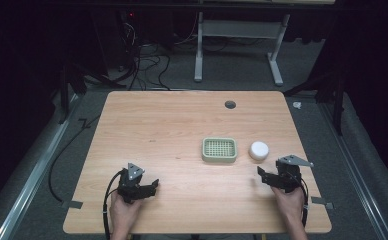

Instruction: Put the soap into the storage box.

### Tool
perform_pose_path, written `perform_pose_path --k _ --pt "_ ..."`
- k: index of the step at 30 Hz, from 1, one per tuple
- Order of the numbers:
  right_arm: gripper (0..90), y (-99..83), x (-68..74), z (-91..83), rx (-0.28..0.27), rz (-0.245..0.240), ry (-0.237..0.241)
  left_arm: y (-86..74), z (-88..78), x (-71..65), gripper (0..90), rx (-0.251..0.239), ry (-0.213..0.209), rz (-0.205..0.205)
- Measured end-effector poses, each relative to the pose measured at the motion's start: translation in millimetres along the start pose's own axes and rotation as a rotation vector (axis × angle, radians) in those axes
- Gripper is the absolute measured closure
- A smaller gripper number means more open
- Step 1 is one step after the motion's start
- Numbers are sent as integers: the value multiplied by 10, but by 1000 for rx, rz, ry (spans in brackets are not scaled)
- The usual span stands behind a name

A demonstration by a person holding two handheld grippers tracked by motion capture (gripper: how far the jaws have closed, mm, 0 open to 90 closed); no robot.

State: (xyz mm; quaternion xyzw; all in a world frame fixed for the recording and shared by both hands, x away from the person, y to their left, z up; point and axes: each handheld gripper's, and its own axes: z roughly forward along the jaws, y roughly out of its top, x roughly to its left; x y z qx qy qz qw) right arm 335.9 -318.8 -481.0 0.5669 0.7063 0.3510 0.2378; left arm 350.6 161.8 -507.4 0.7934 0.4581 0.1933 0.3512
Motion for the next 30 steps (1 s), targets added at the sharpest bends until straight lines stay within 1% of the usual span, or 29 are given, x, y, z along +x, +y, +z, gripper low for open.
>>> perform_pose_path --k 4,6,7,10,15,21,23,25,28,30 --pt "212 94 -10 18 -10 7 5 0 0 0 199 0 0 0" --pt "211 112 -14 24 -12 6 5 0 0 0 199 0 0 0" --pt "207 145 -25 35 -13 13 8 0 0 0 199 0 0 0" --pt "205 174 -35 47 -15 15 7 0 0 0 199 0 0 0" --pt "193 249 -59 68 -31 28 8 0 0 0 198 0 -1 0" --pt "178 339 -88 107 -28 47 12 0 0 1 199 0 -1 -1" --pt "174 366 -96 130 -37 53 12 0 0 1 199 0 -1 0" --pt "165 416 -96 168 -25 52 8 0 0 1 199 0 -1 -1" --pt "159 451 -95 193 -23 48 5 0 0 1 199 0 -1 -1" --pt "152 506 -100 237 -19 46 3 0 0 1 199 0 -1 -1"
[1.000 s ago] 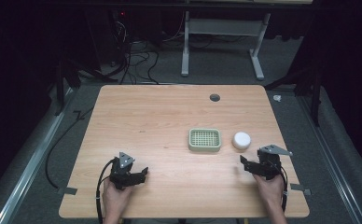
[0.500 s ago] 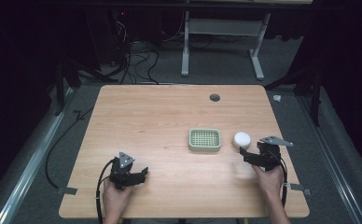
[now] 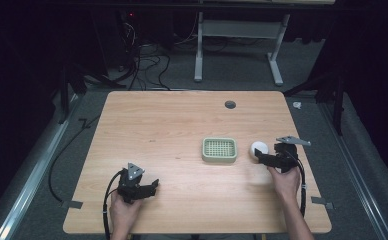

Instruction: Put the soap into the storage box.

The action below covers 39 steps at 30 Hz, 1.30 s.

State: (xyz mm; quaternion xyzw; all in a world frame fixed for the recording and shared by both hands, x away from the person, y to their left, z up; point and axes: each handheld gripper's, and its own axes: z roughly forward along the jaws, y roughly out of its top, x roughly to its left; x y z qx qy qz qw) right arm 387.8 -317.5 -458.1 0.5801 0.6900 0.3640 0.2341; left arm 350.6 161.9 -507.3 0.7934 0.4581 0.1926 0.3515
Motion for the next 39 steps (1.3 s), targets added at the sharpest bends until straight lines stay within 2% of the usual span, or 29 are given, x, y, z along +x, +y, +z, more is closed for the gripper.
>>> perform_pose_path --k 4,6,13,19,32,39 --pt "140 61 9 74 25 9 -2 0 0 0 199 0 0 0" --pt "141 66 8 88 18 8 3 0 0 0 198 0 0 0" --pt "137 47 23 269 48 12 -27 0 0 -1 199 0 1 0" --pt "137 29 20 341 67 6 -52 0 0 -1 199 0 1 0" --pt "143 -18 14 457 102 9 -73 -1 0 -1 199 0 0 0" --pt "200 -39 21 507 114 5 -71 -1 0 -1 199 0 0 0"
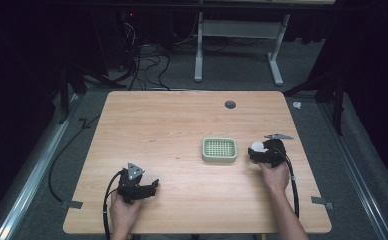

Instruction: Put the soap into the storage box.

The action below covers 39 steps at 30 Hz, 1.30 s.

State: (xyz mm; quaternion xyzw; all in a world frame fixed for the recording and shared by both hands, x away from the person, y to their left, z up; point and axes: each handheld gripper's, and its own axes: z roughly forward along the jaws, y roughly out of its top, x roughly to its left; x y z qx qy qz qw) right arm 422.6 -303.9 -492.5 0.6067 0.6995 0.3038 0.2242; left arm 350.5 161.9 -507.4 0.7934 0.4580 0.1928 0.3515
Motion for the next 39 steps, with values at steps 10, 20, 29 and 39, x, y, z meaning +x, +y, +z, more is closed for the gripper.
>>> perform_pose_path --k 10,20,29,39 --pt "237 -12 2 8 -2 -3 14 0 0 0 199 0 0 -1" --pt "240 -12 6 -9 4 -24 4 0 0 1 199 0 0 0" --pt "240 5 -19 -88 -11 -13 12 0 0 1 199 0 -1 -1" --pt "240 38 28 -234 -48 -26 51 0 0 1 199 0 -1 -1"
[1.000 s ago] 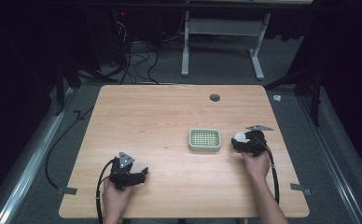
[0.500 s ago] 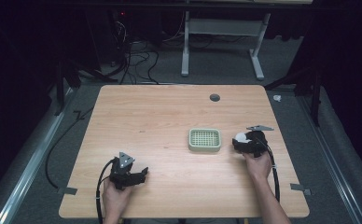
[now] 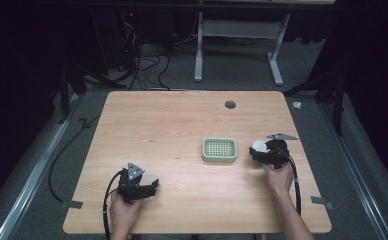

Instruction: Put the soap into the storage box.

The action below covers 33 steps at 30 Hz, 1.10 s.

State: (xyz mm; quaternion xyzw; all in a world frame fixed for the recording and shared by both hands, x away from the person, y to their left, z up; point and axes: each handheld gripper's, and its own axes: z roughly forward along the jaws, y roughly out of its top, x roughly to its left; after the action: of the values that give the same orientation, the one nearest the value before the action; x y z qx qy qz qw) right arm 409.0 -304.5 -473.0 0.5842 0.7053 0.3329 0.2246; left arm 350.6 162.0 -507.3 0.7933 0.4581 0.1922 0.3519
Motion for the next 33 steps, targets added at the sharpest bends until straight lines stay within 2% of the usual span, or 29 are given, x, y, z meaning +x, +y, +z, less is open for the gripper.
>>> perform_pose_path --k 15,25,33 --pt "241 59 104 -225 -37 -28 50 0 0 0 199 0 0 0" --pt "241 184 331 -327 -45 -62 126 0 0 0 199 0 0 0" --pt "241 248 477 -316 -41 -103 146 0 0 1 199 0 0 0"
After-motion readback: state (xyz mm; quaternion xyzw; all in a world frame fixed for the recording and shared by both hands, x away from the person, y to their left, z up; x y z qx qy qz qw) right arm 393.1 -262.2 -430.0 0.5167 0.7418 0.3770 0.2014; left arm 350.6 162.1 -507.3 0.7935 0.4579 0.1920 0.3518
